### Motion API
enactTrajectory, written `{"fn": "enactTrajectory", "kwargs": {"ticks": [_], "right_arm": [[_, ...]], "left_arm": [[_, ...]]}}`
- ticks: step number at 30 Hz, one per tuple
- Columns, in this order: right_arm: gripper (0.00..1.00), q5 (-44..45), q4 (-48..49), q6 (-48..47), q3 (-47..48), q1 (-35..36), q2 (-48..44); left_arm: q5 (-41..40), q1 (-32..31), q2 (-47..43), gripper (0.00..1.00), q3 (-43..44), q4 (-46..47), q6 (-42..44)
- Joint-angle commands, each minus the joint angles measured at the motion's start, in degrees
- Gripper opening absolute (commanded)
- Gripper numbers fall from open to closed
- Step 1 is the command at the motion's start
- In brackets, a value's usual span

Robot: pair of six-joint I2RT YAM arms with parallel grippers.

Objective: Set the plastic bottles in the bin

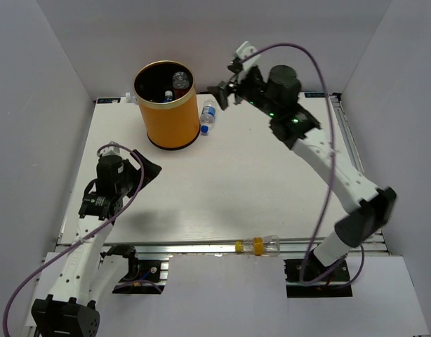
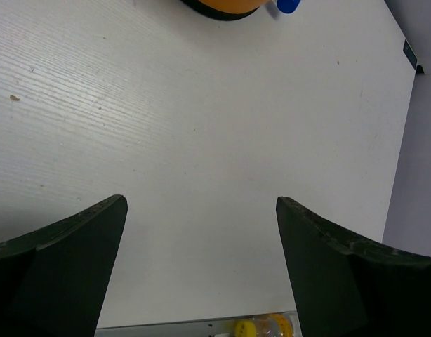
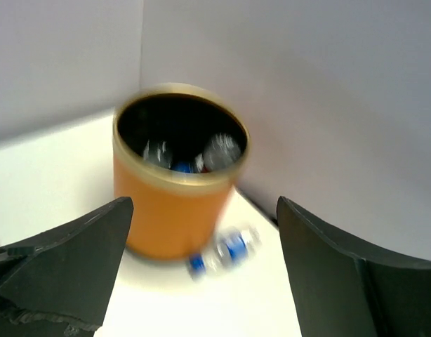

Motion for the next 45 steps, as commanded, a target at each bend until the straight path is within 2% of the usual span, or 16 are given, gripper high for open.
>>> {"fn": "enactTrajectory", "kwargs": {"ticks": [1,2,3,6,8,10,13,16,18,21,23,26,32,40,44,45], "right_arm": [[0.89,-5.76,-27.13,-9.05,-5.78,-0.91,-6.83],[0.89,-6.91,-36.59,-10.37,-9.45,-0.82,-8.16],[0.89,-7.61,-39.12,-10.12,-12.18,-0.74,-9.91],[0.89,-6.75,-39.25,-3.04,-27.46,0.22,-18.17],[0.9,-2.01,-38.79,-0.81,-37.37,2.07,-24.41],[0.89,3.33,-40.89,3.21,-40.67,5.41,-28.54],[0.89,6.34,-47.39,9.62,-42.88,10.15,-31.71],[0.9,4.88,-47.24,12.38,-46.13,16.03,-33.04],[0.89,5.12,-47.49,14.92,-45.87,23.56,-31.56],[0.89,9.25,-50.38,18.61,-44.64,27.73,-25.51],[0.89,10.56,-51.71,20.37,-45.08,28.44,-20.93],[0.89,17.93,-55.66,22.83,-44.38,29.32,-15.05],[0.89,17.96,-54.09,22.31,-44.46,30.81,-12.22],[0.89,7.68,-50.75,18.01,-46.4,35.38,-6.16],[0.89,9.25,-50.22,18.79,-46.75,35.39,-3.52],[0.89,13.0,-50.22,19.06,-46.4,35.39,-2.82]], "left_arm": [[1.4,-0.18,-1.73,0.98,-0.45,-0.75,0.46],[1.66,-0.09,-2.08,0.98,-0.62,-0.67,0.37],[1.92,-0.18,-2.25,0.98,-1.32,-0.49,0.37],[3.76,-0.18,-2.26,0.98,-2.2,0.56,0.2],[5.35,-0.18,-1.47,0.98,-2.56,0.92,0.55],[5.88,-0.09,-0.5,0.98,-2.73,1.18,1.25],[7.72,-0.18,0.2,0.98,-3.43,2.05,1.87],[9.48,-0.18,-0.06,0.98,-4.4,3.89,1.08],[10.71,-0.18,-0.67,0.98,-5.1,4.52,0.55],[11.33,-0.18,-1.46,0.98,-4.93,4.61,0.9],[10.37,-0.27,-2.08,0.98,-4.84,4.26,1.08],[9.84,-0.27,-2.61,0.98,-4.84,3.82,1.16],[9.48,-0.18,-2.26,0.98,-5.19,3.9,1.43],[9.31,-0.18,-1.03,0.98,-5.37,4.34,1.43],[8.52,-0.18,-0.94,0.98,-5.46,4.17,1.52],[8.34,-0.18,-0.94,0.98,-5.37,3.99,1.26]]}}
